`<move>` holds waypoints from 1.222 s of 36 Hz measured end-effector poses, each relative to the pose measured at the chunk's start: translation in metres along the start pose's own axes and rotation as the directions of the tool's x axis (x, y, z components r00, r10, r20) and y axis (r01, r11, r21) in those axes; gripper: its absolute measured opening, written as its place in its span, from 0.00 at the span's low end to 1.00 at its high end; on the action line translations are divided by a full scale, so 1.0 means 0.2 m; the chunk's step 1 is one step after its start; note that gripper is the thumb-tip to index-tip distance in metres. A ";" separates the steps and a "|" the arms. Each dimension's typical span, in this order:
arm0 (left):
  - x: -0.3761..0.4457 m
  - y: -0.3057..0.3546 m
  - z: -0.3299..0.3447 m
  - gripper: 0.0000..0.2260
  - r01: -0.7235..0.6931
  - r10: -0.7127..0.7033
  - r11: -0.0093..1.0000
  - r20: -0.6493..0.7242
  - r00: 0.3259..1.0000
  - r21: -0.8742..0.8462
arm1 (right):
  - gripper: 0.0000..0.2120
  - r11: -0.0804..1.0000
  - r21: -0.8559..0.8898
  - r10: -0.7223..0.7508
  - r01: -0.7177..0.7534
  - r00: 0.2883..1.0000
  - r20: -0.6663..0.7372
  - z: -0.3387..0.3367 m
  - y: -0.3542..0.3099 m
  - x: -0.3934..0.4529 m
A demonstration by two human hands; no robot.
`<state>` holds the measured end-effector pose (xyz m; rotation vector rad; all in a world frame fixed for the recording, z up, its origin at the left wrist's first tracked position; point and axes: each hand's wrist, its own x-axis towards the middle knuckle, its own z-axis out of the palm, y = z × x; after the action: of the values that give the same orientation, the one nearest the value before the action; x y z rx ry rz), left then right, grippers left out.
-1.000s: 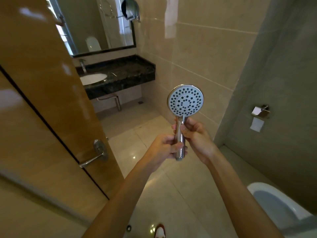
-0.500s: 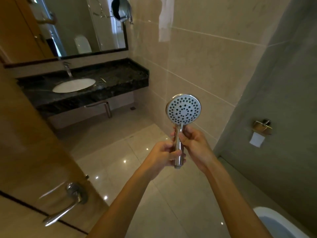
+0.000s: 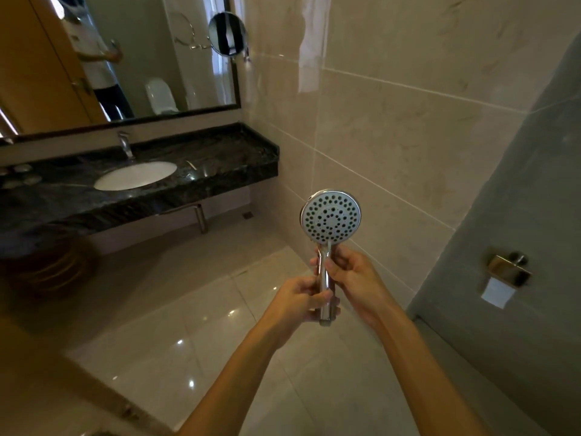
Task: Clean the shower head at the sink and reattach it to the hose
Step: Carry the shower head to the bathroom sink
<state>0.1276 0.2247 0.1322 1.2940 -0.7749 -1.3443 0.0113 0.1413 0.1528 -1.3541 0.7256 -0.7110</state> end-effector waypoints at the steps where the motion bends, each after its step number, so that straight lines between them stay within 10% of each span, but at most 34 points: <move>1: 0.05 0.01 -0.01 0.09 0.003 -0.003 1.000 -0.005 1.000 0.003 | 0.11 1.000 -0.003 -0.006 0.006 1.000 0.004 -0.01 0.01 0.05; 24: 1.33 0.26 -0.35 0.09 -0.114 0.101 0.993 -0.232 0.967 -0.042 | 0.09 0.999 -0.031 -0.006 0.012 0.981 0.193 -0.24 0.11 1.55; 44: 2.09 0.56 -1.66 0.09 -0.120 0.072 0.988 -0.391 0.918 -0.099 | 0.07 0.997 -0.071 0.014 0.008 0.951 0.309 0.67 0.24 2.93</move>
<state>0.5375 -0.1288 0.0608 1.3504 -0.4669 -0.9964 0.4686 -0.2449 0.0871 -1.4876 0.5051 -0.4577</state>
